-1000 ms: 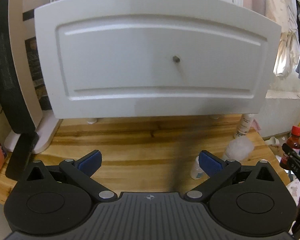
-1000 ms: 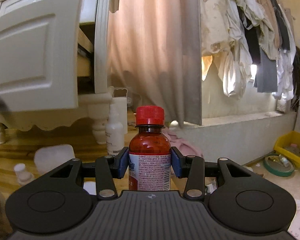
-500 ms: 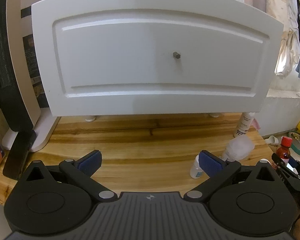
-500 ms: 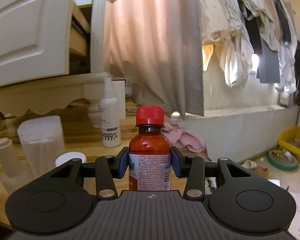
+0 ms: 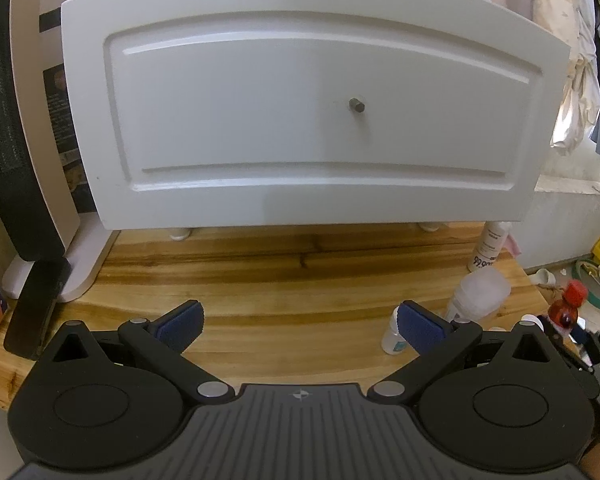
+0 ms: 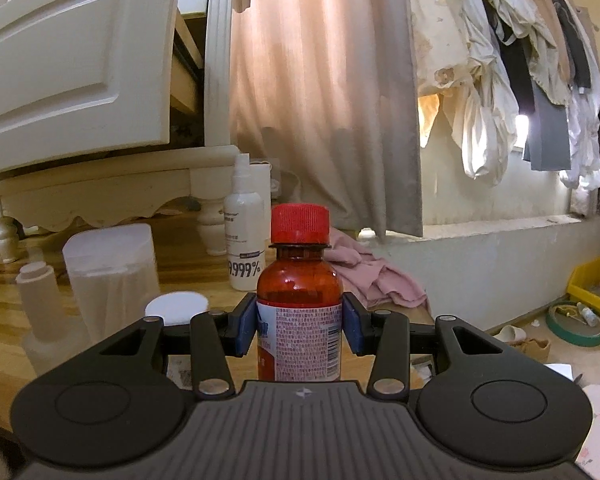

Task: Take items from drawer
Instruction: 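Carry the brown bottle with the right gripper toward the wooden floor, then lower the brown bottle and open the right gripper to release it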

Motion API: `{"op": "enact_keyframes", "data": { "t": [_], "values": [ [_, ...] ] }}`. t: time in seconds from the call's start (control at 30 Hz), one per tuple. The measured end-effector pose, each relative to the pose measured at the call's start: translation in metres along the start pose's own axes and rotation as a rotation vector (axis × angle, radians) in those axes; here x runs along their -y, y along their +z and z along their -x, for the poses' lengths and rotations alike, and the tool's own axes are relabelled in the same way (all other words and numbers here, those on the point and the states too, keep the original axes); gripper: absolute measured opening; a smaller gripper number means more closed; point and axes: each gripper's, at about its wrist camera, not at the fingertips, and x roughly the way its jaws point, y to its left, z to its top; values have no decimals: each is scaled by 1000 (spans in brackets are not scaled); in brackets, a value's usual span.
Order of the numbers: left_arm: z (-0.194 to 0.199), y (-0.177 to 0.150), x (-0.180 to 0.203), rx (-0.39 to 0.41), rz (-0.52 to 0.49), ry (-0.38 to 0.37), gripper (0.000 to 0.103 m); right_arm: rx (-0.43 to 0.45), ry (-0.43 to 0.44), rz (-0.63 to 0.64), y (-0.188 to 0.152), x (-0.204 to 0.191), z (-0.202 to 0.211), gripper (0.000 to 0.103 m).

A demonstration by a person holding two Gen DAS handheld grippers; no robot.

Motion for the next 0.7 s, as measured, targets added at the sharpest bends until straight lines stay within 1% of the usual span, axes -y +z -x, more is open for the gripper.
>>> {"op": "enact_keyframes", "data": {
  "t": [0.23,0.33,0.4,0.47,0.63,0.67,0.7],
  "values": [
    [-3,-1,-1,-8,0,-2,103,2,3,-4,-8,-1,3,44],
    [-4,-2,-1,-10,0,-3,103,1,3,-7,-8,-1,4,46],
    [-4,-3,-2,-13,1,-2,103,7,3,-13,-8,0,5,53],
    [-6,-3,-2,-18,3,-1,103,18,-6,-15,-6,0,9,63],
    [-6,-2,-4,-17,8,-5,103,21,-1,-35,5,4,16,70],
    [-5,-2,-4,-15,6,-6,103,20,1,-41,8,5,18,75],
    [-4,-2,-3,-12,2,-7,103,19,0,-35,11,4,21,77]
  ]
}}
